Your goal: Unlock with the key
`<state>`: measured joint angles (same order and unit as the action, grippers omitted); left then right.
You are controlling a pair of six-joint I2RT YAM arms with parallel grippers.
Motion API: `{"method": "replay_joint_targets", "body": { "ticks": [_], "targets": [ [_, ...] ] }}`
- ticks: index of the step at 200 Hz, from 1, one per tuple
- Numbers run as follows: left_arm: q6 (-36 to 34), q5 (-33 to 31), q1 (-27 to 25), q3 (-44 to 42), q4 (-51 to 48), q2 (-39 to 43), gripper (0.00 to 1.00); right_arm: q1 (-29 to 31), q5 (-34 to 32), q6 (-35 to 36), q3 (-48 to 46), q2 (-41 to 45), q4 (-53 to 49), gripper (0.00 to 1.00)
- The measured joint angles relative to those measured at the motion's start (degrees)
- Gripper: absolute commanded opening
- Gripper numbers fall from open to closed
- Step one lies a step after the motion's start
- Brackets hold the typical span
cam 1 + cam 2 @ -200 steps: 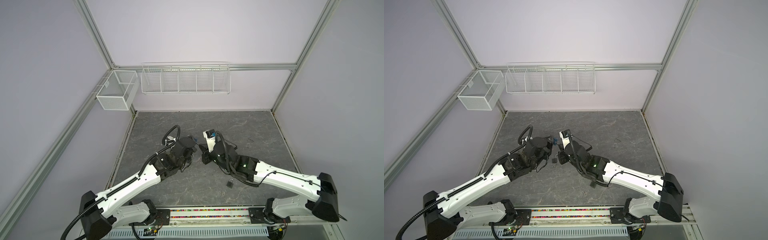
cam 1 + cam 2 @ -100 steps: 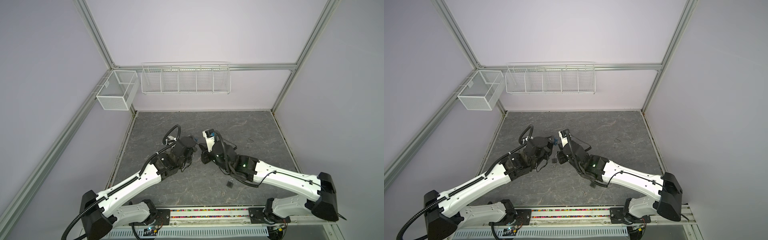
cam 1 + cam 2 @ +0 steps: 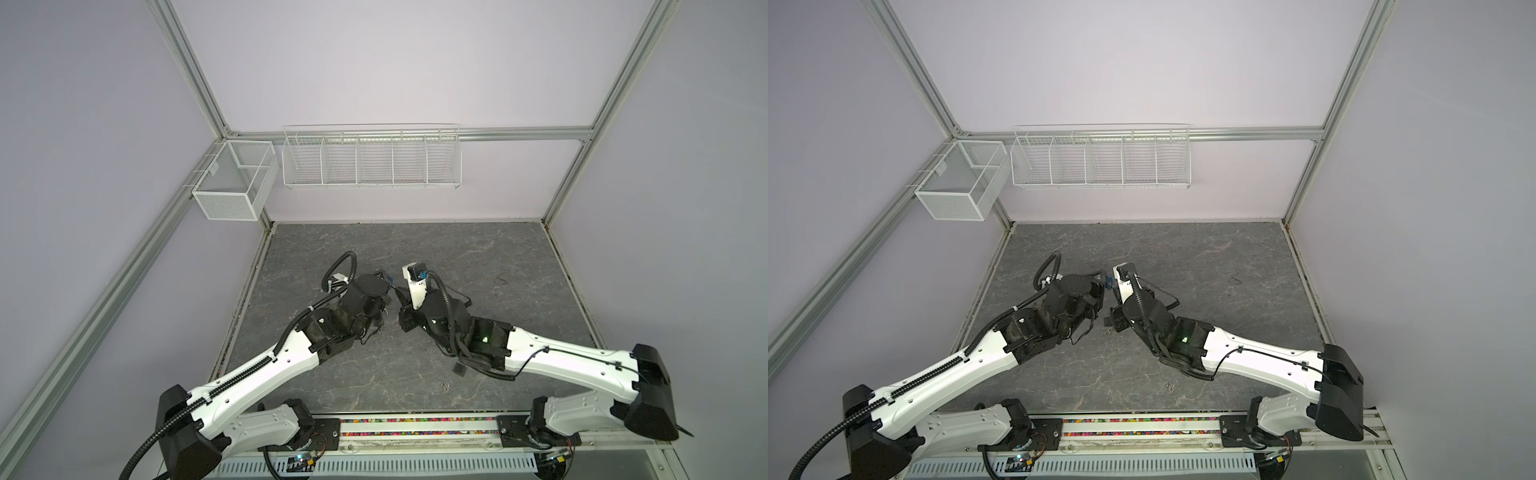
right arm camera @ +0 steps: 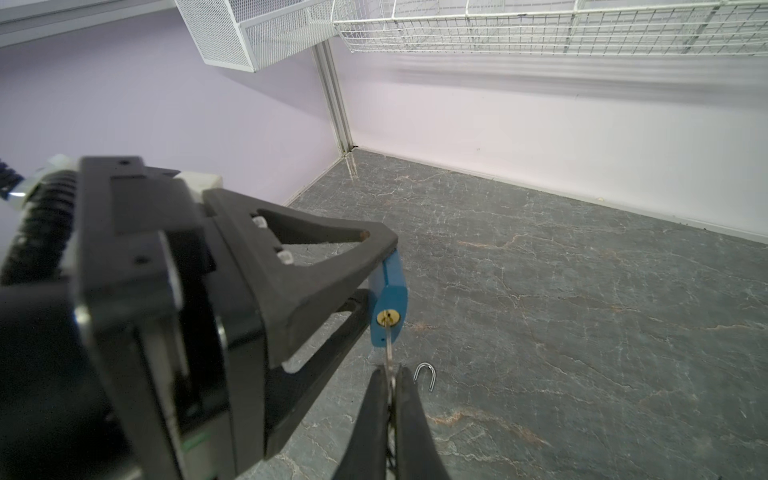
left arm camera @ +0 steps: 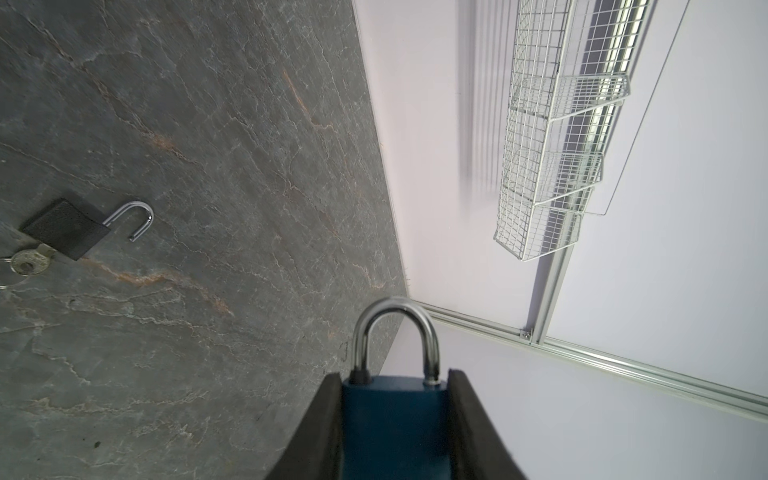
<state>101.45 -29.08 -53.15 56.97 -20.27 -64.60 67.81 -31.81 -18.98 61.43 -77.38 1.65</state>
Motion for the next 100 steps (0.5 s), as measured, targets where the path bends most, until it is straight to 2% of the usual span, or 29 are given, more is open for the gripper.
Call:
{"method": "replay_joint_targets", "body": {
  "ticks": [48,100],
  "targets": [
    [0.8,1.0,-0.3,0.0,1.2,0.0,0.0,1.8,-1.4,1.7,0.1,-1.8,2.5,0.07],
    [0.9,1.2,-0.4,-0.4,0.9,-0.1,0.0,2.2,-5.7,4.6,0.5,-2.7,4.0,0.06]
  ]
}}
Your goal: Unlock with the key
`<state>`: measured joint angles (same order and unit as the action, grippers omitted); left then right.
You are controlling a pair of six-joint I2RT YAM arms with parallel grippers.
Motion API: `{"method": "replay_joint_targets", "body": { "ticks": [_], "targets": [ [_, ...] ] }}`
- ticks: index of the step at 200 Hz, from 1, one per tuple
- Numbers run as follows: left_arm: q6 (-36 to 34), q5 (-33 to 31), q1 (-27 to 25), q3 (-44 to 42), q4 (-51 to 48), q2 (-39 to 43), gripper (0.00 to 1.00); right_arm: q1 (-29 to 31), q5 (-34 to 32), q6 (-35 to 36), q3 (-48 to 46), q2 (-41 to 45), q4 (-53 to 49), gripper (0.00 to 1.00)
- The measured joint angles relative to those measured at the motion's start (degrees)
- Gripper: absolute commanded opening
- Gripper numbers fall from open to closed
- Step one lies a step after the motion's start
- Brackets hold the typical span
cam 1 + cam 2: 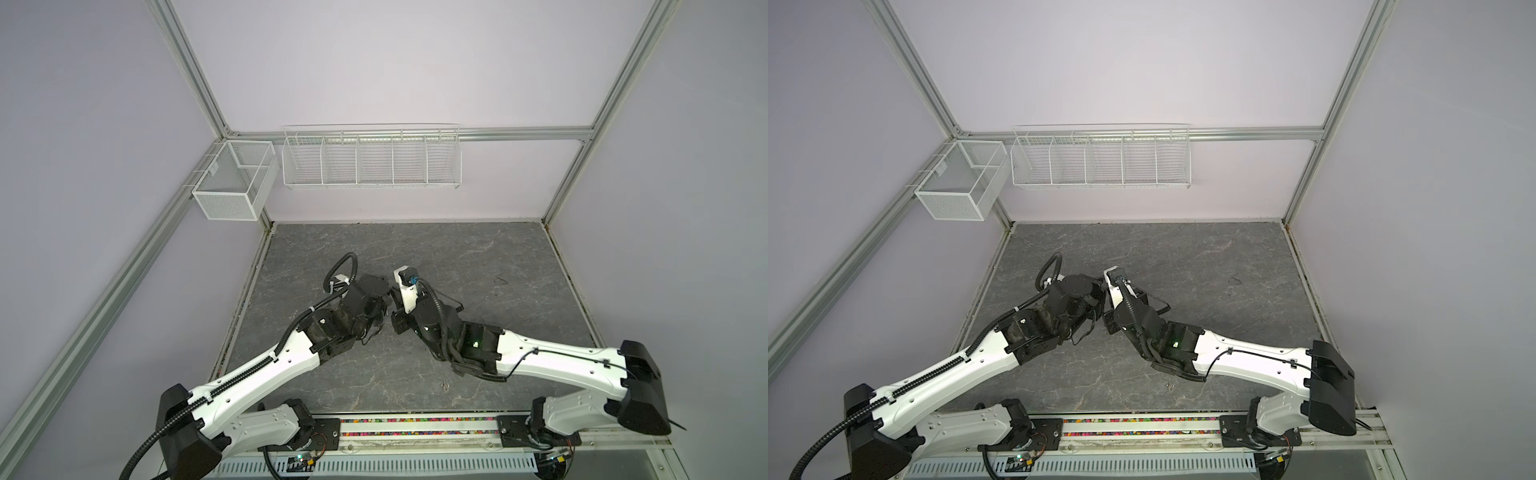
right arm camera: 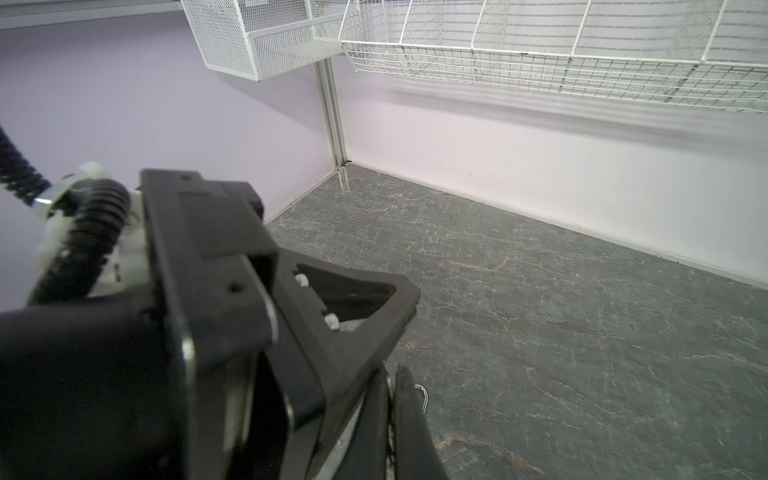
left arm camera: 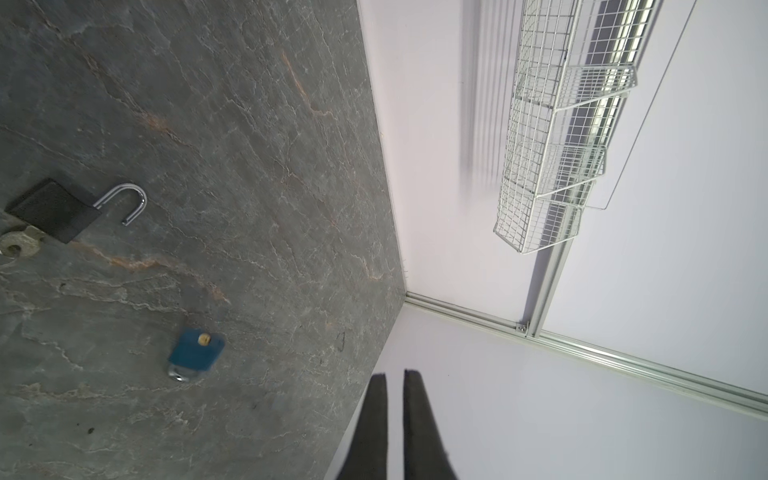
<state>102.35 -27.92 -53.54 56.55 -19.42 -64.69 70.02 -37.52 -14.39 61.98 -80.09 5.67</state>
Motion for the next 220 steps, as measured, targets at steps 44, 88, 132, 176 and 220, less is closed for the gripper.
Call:
{"method": "replay_joint_targets", "body": {
  "ticks": [44,88,132,176,220],
  "targets": [
    [-1.5,2.8,-1.4,-3.5,2.5,1.9,0.12,-4.2,12.4,-6.5,-5.3,6.9,-3.0,0.06],
    [-7.5,1.7,1.0,-7.2,1.5,3.6,0.3,-16.9,16.8,-12.3,-12.5,11.6,-9.6,0.06],
    [-16.5,6.8,2.2,-11.1,8.3,2.0,0.38,-23.6,25.4,-15.9,-18.0,15.2,-13.6,0.06],
    [-28.7,16.1,2.2,-12.1,18.9,-0.7,0.41,-27.0,36.6,-20.4,-18.1,19.6,-12.6,0.06],
    [-35.8,25.4,2.1,-12.9,30.6,-2.4,0.45,-29.6,45.1,-26.5,-18.1,21.4,-10.4,0.06]
  ]
}}
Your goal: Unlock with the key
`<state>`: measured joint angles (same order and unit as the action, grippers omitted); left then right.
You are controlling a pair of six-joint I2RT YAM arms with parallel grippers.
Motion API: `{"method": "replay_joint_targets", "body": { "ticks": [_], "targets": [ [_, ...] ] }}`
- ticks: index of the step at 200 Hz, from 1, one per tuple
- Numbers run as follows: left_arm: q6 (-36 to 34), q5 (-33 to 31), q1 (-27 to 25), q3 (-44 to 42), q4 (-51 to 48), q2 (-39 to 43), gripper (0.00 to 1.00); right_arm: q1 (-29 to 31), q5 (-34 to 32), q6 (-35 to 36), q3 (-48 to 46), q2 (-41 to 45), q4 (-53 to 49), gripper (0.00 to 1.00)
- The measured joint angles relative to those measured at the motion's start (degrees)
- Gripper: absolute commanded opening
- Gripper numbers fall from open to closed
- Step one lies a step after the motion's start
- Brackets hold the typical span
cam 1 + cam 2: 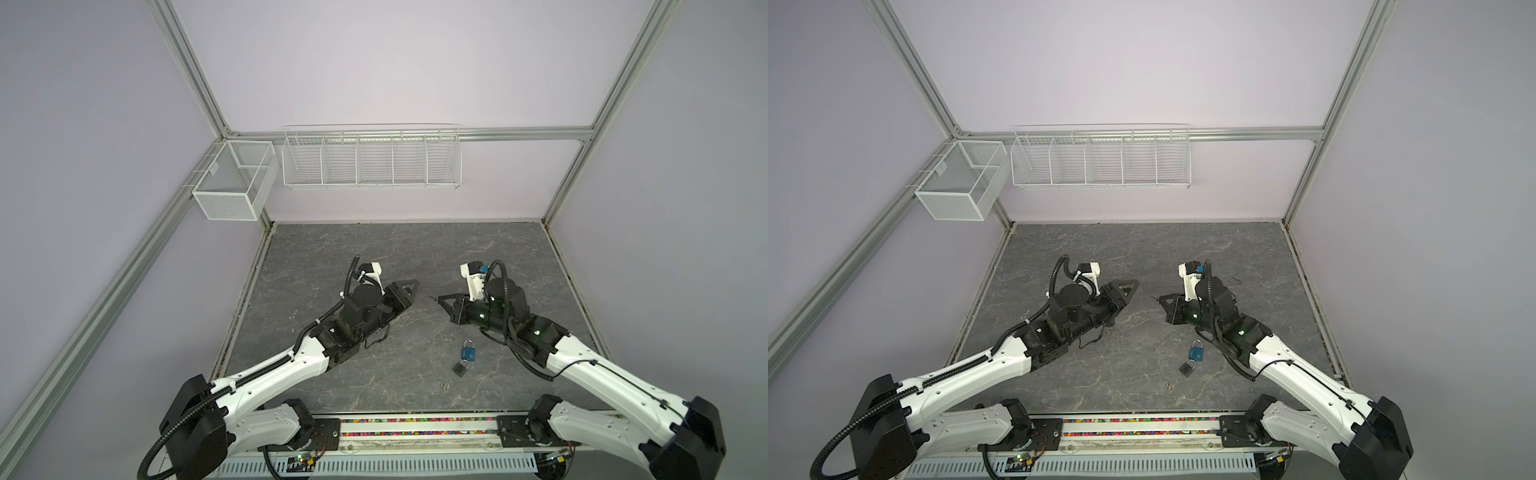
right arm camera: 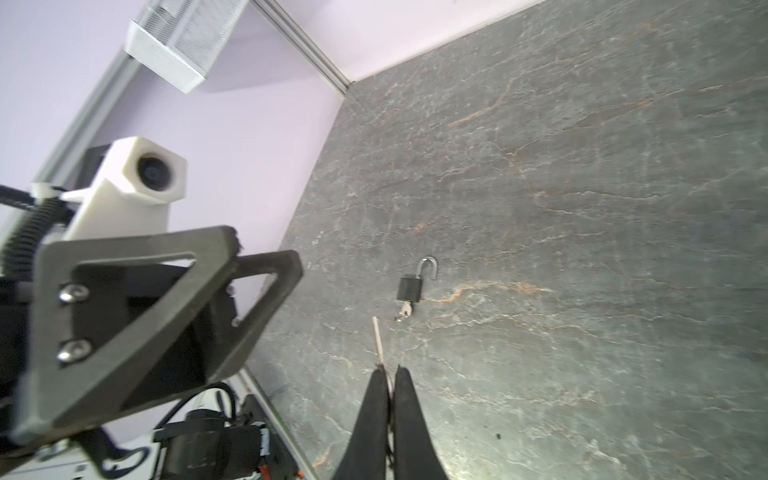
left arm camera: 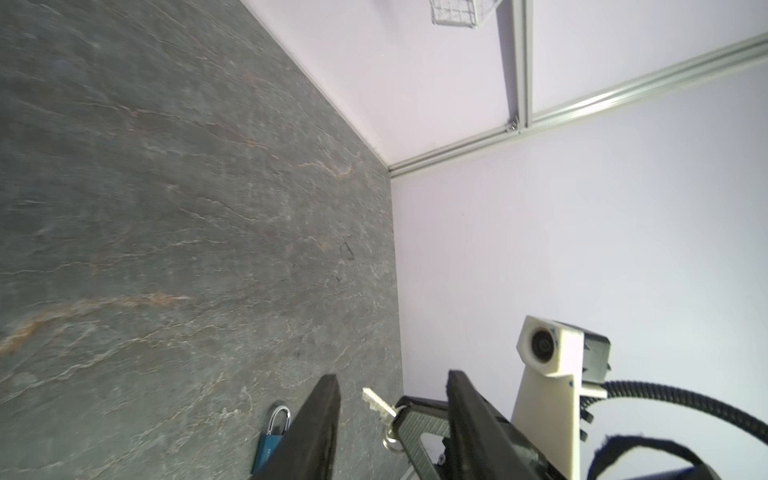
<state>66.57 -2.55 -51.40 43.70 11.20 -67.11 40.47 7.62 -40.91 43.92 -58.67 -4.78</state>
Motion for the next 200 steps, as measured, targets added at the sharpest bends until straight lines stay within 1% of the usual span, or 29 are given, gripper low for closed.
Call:
{"method": "replay_joint_targets", "body": {
  "ticks": [42,78,99,118,126,147,157,170,195,200],
  "targets": [
    [-2.0,4.7,-0.3,0.0,5.6,-1.8,0.46,-0.3,4.1,-4.0,0.7,2.6,2.0,0.06],
    [-4.2,7.7,-1.4,0.0,11.3,-2.2,0.43,-0.7,6.3,-7.2,0.8,3.1,4.3,0.06],
    [-4.5,8.8,-1.5,-0.2,13.8,-2.3,0.39,-1.4,7.3,-9.1,0.8,3.5,6.0,0.06],
    [-4.8,9.1,-1.5,-0.7,15.2,-2.3,0.3,-2.0,7.8,-10.4,0.8,4.2,6.8,0.06],
    [-4.8,9.3,-1.5,-0.9,15.6,-2.3,0.28,-2.4,8.2,-11.0,0.8,4.3,7.4,0.06],
    [-5.1,9.5,-1.5,-1.0,16.0,-2.3,0.22,-2.8,9.2,-12.3,0.8,4.2,8.3,0.06],
    [-5.4,9.5,-1.5,-1.0,16.2,-2.3,0.21,-2.8,9.7,-12.6,0.8,4.2,8.7,0.06],
    [-5.5,9.5,-1.5,-1.0,16.5,-2.3,0.15,-2.9,10.1,-12.8,0.8,4.2,8.7,0.06],
    [-5.6,9.5,-1.5,-1.3,17.5,-2.3,0.15,-3.0,10.8,-13.1,0.8,4.3,9.0,0.06],
    [-5.7,9.5,-1.5,-1.3,17.5,-2.3,0.14,-3.1,11.0,-13.2,0.8,4.3,9.0,0.06]
  ]
}}
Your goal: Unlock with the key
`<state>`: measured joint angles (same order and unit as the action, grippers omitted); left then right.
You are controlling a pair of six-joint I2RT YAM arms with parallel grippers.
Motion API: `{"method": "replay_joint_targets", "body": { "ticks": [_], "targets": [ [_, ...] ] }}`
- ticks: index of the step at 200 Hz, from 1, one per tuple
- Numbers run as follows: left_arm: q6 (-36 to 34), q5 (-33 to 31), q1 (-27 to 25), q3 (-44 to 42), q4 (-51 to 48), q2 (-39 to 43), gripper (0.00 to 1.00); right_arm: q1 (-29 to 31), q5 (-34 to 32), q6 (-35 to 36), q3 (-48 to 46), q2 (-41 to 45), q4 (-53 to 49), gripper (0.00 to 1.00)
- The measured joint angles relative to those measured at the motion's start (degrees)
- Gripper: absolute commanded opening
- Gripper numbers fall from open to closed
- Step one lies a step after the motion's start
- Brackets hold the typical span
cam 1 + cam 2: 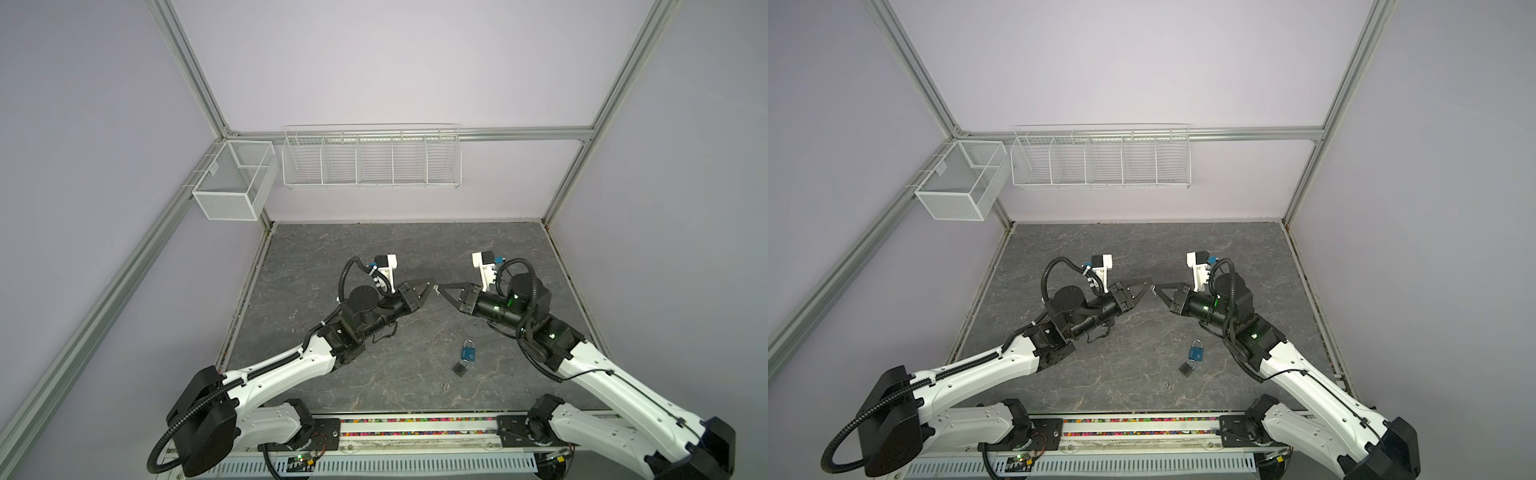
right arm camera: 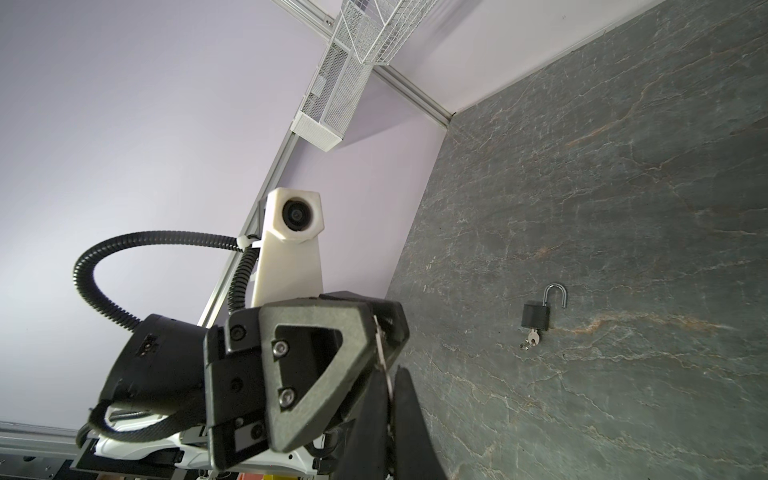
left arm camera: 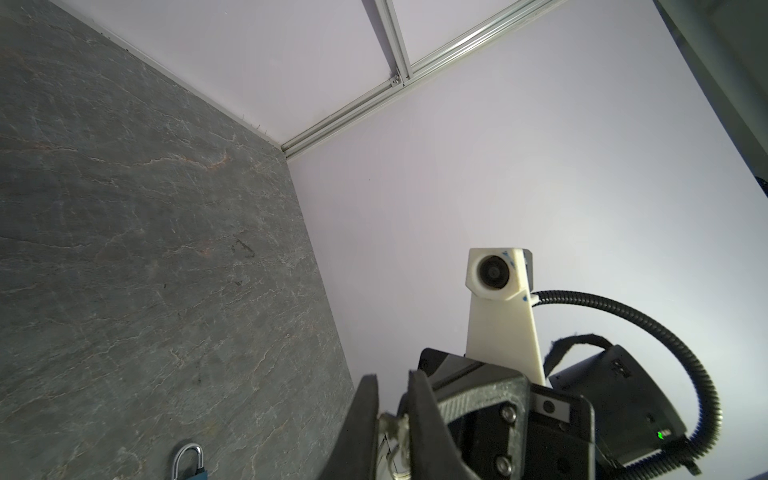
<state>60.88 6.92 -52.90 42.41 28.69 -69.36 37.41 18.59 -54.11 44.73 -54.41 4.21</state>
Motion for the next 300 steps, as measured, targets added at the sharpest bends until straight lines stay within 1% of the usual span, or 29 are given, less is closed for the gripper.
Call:
{"method": "replay_joint_targets", "body": {
  "ticks": [19,35,45,73,74,78,83,88,97,112,139,151,182,191,199,213,227,245,258,272,287,300],
  "targets": [
    [-0.2,0.0,0.0,0.0,0.0,0.0,0.09,-0.2,0.6,-0.2,0.0,0.0,0.1,0.06],
    [-0.2,-0.1,0.0,0.0,0.5,0.0,0.0,-0.4,0.9,-0.2,0.0,0.1,0.0,0.06],
    [-0.1,-0.3,0.0,0.0,0.8,0.2,0.0,-0.6,1.2,-0.2,0.0,0.1,0.0,0.07],
    [-0.3,-0.5,-0.4,0.0,1.2,0.8,0.0,-1.2,2.3,-0.3,0.0,0.5,-0.1,0.23],
    [-0.3,-0.5,-0.4,0.0,1.1,0.8,0.0,-1.2,2.3,-0.3,0.0,0.5,-0.1,0.25],
    [-0.4,-0.6,-0.4,0.0,1.1,0.9,0.0,-1.5,2.5,-0.4,0.0,0.6,0.0,0.28],
    [-0.4,-0.7,-0.4,0.0,1.1,0.9,0.0,-1.6,2.7,0.0,0.0,0.8,0.1,0.34],
    [-0.4,-0.7,-0.4,0.0,1.2,0.9,0.0,-1.9,3.1,-0.2,0.0,1.0,0.4,0.37],
    [-0.3,-0.6,-0.3,0.0,1.2,0.9,0.0,-2.3,3.8,-0.2,-0.1,1.2,1.3,0.39],
    [-0.3,-0.5,-0.3,0.1,1.3,0.9,0.0,-2.6,5.1,-0.2,-0.1,1.3,3.1,0.46],
    [-0.1,0.1,-0.3,0.2,1.6,0.9,0.0,-2.7,6.8,0.5,0.0,1.0,4.4,0.48],
    [-0.1,0.3,-0.3,0.2,1.7,0.9,0.0,-2.8,7.0,0.7,-0.1,0.5,4.5,0.51],
    [-0.1,0.7,-0.3,1.2,1.9,0.9,0.0,-2.8,7.0,1.4,-0.3,-0.3,4.4,0.5],
    [-0.1,0.7,-0.3,1.3,2.2,0.9,0.0,-2.8,7.2,1.6,-0.4,-0.3,4.5,0.43],
    [-0.1,0.7,-0.4,1.4,2.3,0.9,0.0,-2.8,7.3,1.8,-0.4,-0.4,4.6,0.39],
    [-0.1,0.9,-0.3,1.5,2.4,0.9,0.0,-2.9,7.8,1.7,-0.5,-0.7,5.0,0.38],
    [-0.1,0.9,-0.4,1.6,2.4,0.9,0.0,-3.0,8.5,1.7,-0.5,-1.2,5.6,0.32],
    [-0.1,0.9,-0.3,1.6,2.4,0.8,0.0,-3.0,8.9,1.4,-0.6,-1.6,6.4,0.3],
    [-0.1,0.9,-0.4,1.6,2.4,0.8,0.0,-3.1,9.2,1.4,-0.6,-1.7,6.7,0.26],
    [-0.1,0.9,-0.3,1.6,2.4,0.8,0.0,-3.1,9.6,1.3,-0.6,-1.7,7.1,0.24],
    [-0.1,0.6,-0.3,1.6,2.3,0.8,0.0,-3.1,9.7,1.5,-0.6,-1.7,7.4,0.18],
    [-0.1,0.5,-0.3,1.6,2.3,0.8,0.0,-3.1,9.8,1.2,-0.6,-1.7,7.6,0.15]
  ]
}}
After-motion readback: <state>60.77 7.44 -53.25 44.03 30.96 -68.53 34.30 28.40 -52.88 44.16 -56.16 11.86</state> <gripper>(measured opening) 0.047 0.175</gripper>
